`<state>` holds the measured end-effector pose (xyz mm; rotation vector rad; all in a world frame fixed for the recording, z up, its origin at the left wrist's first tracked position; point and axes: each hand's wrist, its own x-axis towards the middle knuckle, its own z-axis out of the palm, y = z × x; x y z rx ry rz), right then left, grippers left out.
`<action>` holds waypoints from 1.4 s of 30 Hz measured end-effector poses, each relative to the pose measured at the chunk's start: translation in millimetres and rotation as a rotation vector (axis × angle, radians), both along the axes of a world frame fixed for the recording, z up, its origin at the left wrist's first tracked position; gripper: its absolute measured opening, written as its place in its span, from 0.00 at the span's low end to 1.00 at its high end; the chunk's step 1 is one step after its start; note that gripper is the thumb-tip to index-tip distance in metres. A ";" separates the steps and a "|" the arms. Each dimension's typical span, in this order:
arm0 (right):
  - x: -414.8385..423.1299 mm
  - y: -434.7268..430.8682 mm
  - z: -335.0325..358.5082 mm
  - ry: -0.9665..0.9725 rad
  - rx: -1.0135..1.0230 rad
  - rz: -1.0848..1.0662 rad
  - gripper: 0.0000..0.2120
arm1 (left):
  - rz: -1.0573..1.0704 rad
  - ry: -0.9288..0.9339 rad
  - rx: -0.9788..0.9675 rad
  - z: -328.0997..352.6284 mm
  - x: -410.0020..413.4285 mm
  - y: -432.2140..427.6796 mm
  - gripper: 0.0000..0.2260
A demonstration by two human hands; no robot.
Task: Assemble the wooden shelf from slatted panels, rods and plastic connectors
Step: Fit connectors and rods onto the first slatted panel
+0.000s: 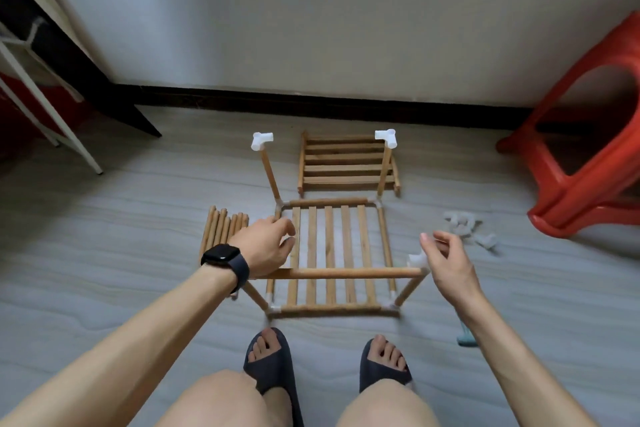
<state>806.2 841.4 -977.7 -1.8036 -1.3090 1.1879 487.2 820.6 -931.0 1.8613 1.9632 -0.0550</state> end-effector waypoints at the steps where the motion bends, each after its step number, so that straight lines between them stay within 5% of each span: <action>1: 2.5 -0.9 -7.2 0.015 -0.026 0.011 0.24 | -0.059 -0.009 -0.036 10.9 14.0 9.2 0.14; 8: -4.4 -3.1 -18.3 0.121 -0.086 0.044 0.19 | -0.467 0.076 -0.186 27.3 125.2 33.0 0.26; 15: 7.5 -4.5 -17.4 0.128 -0.062 -0.009 0.26 | -0.577 0.032 -0.136 -8.5 153.3 19.7 0.10; 35: -10.0 -15.4 -12.2 0.068 -0.031 0.026 0.16 | -0.514 -0.015 -0.188 4.0 126.2 35.4 0.14; 42: -10.8 -12.5 -8.3 0.012 -0.063 0.053 0.18 | 0.021 -0.026 0.084 7.3 2.7 14.8 0.15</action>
